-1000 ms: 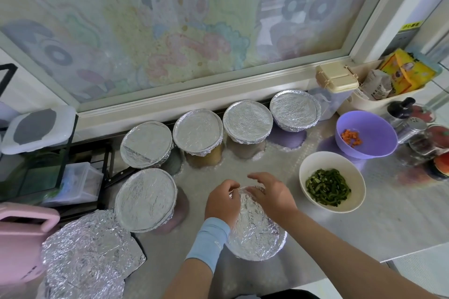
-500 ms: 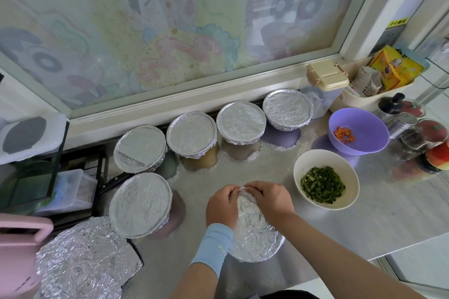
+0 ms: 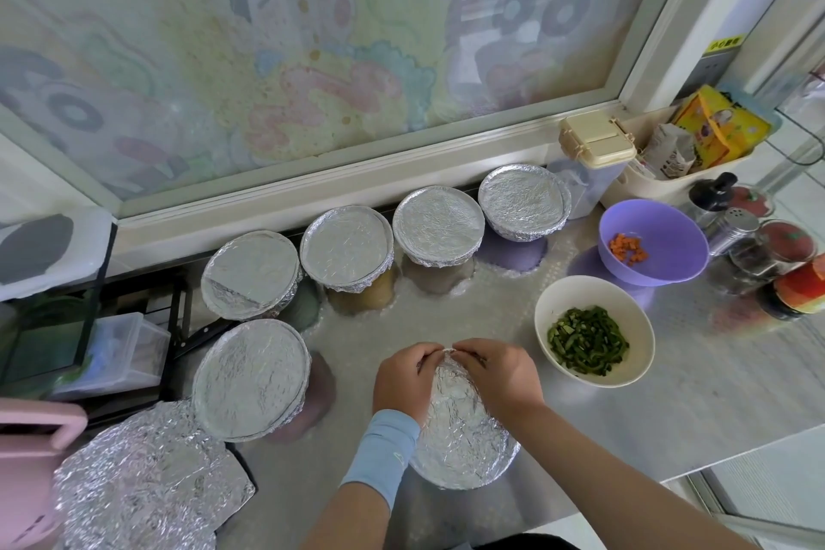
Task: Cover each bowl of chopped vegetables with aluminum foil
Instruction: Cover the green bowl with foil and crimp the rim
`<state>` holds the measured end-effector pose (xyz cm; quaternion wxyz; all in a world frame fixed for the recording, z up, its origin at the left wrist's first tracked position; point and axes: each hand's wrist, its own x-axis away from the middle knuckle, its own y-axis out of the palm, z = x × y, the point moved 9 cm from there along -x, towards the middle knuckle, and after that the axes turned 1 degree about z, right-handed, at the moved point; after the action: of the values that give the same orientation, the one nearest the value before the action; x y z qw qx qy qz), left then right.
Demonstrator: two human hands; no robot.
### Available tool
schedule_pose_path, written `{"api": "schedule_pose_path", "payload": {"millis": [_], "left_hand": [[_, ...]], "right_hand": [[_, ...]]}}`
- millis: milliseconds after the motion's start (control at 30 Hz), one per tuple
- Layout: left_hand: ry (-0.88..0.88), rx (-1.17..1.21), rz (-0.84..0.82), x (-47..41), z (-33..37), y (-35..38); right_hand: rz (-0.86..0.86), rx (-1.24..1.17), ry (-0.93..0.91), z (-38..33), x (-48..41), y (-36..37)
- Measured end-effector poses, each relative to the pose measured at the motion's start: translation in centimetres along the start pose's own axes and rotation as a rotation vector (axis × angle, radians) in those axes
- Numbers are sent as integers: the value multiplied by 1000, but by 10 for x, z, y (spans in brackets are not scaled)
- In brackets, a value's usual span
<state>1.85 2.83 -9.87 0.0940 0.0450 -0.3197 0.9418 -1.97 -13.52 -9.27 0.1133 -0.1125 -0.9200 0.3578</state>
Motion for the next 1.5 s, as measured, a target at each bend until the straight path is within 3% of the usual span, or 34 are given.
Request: {"api": "schedule_pose_path", "payload": {"millis": [433,567,633,733,900,1267,1500], "left_hand": [[-86,-39,21,5,-1,-1],[-104,-52,77,10,-2,-3],[-60,-66,81,11,5,-2],[48,-76,23,6,19,4],[56,-65,4,0,18,8],[-63,-25,-100,-9,8,13],[-106,-31,-54,1,8,11]], "right_hand": [[-200,23,-22,-3,-16,12],[24,147,-149,-8,-7,-6],[66,116,-95,-1,-1,-11],[-17,11,24,13,1,-4],[-44,-35,74,18,-5,-2],[-176,56,37,14,-11,3],[-61,-79,138,27,-6,-7]]}}
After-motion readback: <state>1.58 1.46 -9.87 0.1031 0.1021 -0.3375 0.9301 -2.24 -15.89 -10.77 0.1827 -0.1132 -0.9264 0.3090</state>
